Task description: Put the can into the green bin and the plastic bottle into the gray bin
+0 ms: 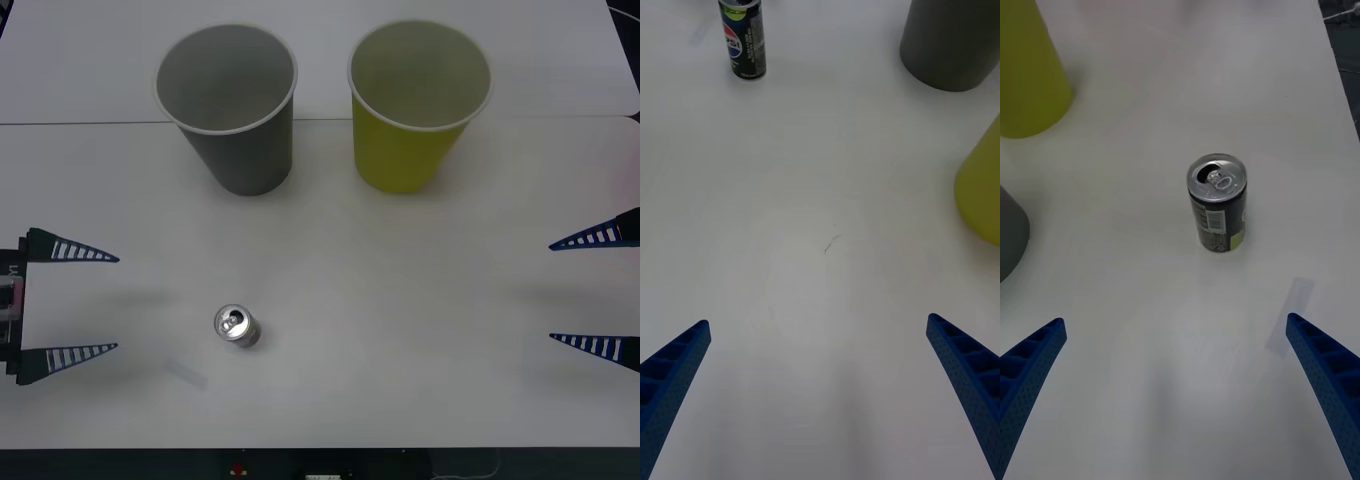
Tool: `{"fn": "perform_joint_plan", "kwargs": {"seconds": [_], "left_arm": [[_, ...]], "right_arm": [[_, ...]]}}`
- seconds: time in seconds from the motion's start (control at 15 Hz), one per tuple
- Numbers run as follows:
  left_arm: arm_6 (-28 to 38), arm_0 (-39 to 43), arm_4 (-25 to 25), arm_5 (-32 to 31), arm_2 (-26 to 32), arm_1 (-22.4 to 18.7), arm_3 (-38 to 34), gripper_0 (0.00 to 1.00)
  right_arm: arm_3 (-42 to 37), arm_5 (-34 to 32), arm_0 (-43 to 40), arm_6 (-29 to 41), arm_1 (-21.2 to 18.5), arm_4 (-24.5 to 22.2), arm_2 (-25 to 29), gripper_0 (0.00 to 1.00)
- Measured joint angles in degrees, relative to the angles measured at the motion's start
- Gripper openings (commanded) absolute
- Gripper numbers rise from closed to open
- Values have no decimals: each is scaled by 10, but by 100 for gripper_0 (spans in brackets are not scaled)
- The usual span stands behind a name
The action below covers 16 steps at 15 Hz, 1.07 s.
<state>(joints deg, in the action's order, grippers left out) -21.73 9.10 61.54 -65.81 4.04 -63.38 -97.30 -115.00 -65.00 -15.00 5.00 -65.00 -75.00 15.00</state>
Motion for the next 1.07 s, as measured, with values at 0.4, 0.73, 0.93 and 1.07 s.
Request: {"fn": "perform_joint_plan", "kwargs": {"seconds": [0.4,0.73,0.93,1.07], "left_arm": [[-70,-73,-74,-11,-113,12,123,100],[-117,-115,-91,-21,-159,47,183,100],[-130,-140,-98,-23,-198,64,206,100],[-143,-153,-105,-23,-219,76,220,100]], "right_arm": [[0,0,0,0,0,0,0,100],[0,0,0,0,0,0,0,100],[0,0,0,0,0,0,0,100],[0,0,0,0,0,0,0,100]]}}
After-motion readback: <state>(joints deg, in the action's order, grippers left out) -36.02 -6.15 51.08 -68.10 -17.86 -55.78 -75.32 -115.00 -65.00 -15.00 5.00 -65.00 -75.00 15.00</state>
